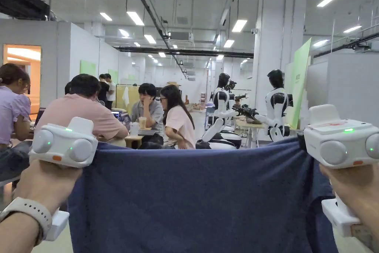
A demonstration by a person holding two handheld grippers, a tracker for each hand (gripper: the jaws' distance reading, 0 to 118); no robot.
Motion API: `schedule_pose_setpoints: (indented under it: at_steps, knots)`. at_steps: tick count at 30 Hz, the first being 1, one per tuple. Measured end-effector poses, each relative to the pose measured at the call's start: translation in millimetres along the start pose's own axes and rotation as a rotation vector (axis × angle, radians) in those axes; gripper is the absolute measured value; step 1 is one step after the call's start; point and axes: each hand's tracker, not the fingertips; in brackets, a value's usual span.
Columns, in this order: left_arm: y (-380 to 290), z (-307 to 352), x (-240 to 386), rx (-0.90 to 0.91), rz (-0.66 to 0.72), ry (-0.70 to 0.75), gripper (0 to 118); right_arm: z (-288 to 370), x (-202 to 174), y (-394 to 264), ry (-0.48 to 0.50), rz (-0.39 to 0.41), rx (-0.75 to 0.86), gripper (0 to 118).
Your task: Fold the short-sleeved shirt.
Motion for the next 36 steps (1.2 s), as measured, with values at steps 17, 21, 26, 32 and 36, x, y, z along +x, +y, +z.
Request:
schedule_pose_setpoints:
  at_steps: [17,21,26,32,36]
  knots:
    - [-12.3,-21.9,2.5,-0.002,0.021,-0.005,0,-27.6,-10.0,-12.8,-0.002,-0.028,-0.003,3]
    - [-69.8,-13.6,17.8,-0.042,-0.029,-0.008,0,-9.9,-14.2,-60.7,0.000,-0.030,-0.060,3]
    - [-138.9,38.9,11.0,-0.130,-0.017,-0.094,0,52.8,-8.6,-120.5,0.028,-0.055,-0.164,2]
    - [-248.1,111.1,3.8,-0.252,-0.021,-0.146,0,144.4,-18.8,-212.2,0.082,-0.008,-0.323,2]
    - [-330.1,148.6,6.1,-0.368,-0.035,-0.173,0,194.1,-31.5,-284.3,0.126,-0.002,-0.435,2]
